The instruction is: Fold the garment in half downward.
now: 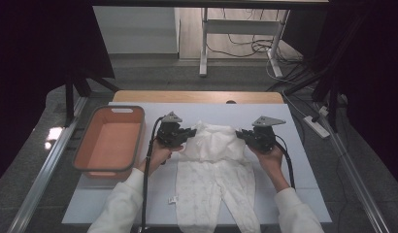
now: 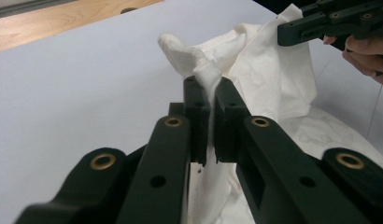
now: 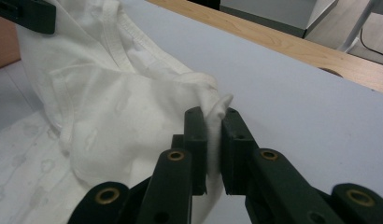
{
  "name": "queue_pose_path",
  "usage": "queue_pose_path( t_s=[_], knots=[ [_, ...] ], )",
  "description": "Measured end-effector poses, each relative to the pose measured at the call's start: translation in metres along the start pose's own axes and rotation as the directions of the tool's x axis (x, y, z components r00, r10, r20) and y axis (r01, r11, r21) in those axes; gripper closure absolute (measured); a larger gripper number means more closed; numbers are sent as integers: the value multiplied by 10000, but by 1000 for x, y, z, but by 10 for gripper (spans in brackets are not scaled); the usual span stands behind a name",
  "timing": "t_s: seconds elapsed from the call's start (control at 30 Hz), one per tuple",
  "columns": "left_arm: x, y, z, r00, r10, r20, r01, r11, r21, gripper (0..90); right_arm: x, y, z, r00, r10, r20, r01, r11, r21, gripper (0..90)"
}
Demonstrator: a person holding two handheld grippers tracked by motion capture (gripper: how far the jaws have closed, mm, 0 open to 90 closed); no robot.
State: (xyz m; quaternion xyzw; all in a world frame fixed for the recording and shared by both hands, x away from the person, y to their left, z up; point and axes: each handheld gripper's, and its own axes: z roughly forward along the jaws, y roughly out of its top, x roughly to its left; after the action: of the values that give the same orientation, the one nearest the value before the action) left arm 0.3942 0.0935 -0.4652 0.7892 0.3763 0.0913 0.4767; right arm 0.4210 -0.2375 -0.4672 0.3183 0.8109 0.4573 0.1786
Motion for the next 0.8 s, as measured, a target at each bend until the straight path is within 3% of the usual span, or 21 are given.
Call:
queue_pose_path(
  t_s=[0.8],
  knots=[
    [-14, -19, -2, 9999, -120, 2, 120, 9996, 255, 849, 15, -10, -6, 9996, 48, -285, -41, 9997, 255, 821]
  ],
)
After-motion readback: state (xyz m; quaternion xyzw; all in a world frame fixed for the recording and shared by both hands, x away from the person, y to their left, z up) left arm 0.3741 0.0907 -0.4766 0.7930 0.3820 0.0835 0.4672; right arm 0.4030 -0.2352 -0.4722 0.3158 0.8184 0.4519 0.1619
